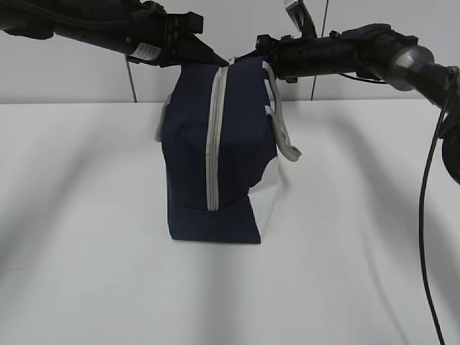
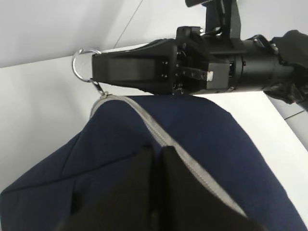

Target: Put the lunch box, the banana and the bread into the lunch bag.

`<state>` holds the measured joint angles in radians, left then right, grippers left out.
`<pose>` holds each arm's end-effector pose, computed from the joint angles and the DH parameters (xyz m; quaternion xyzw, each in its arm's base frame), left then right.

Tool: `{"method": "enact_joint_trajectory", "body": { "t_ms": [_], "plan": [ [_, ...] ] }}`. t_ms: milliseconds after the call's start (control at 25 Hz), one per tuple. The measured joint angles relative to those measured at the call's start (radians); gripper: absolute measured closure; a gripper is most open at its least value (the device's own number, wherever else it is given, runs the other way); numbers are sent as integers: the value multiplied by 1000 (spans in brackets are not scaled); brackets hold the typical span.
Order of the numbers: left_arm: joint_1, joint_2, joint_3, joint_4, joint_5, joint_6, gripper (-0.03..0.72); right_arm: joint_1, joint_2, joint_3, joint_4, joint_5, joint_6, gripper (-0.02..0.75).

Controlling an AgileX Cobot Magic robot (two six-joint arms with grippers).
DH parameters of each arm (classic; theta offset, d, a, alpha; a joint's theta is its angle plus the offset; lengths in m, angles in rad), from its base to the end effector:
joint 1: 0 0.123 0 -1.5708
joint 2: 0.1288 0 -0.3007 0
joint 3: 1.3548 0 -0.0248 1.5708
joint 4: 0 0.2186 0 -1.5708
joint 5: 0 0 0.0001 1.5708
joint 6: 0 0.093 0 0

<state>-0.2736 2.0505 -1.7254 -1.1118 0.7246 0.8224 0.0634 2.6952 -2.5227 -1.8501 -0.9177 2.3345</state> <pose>0.4196 -0.1752 0.2993 0.1898 0.8336 -0.3662 0.3674 0.5546 0.1063 0.1979 -0.1263 0.7868 0.4416 0.4123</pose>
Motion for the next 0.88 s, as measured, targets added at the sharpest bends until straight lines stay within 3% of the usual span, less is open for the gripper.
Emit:
{"method": "enact_joint_trajectory", "body": {
  "t_ms": [880],
  "plan": [
    [0,0,0,3,6,0,669,0,36,36,3,19,35,753]
  ]
}}
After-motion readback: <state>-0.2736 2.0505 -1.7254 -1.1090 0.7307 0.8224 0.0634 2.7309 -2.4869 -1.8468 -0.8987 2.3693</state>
